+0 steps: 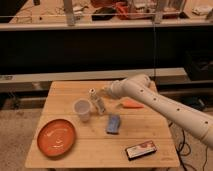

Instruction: Knock the bottle over

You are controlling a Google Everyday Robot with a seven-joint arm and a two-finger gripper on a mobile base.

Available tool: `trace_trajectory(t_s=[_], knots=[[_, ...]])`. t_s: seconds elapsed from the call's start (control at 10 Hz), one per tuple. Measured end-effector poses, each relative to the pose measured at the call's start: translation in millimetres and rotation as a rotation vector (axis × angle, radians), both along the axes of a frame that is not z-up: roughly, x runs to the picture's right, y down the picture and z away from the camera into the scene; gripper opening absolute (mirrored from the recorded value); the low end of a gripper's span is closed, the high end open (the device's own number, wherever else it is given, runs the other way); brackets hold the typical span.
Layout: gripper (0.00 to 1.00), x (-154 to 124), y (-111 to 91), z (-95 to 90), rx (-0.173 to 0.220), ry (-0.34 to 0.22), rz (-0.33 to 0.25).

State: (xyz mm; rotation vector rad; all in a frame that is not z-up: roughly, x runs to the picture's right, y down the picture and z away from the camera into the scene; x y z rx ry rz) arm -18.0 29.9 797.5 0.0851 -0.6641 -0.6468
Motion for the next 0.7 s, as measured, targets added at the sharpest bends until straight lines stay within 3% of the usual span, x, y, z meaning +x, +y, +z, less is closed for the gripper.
trace_trajectory(t_s=[0.7], knots=[[0.0,-23.6,-8.3,1.4,0.037,-0.02,-0.025]])
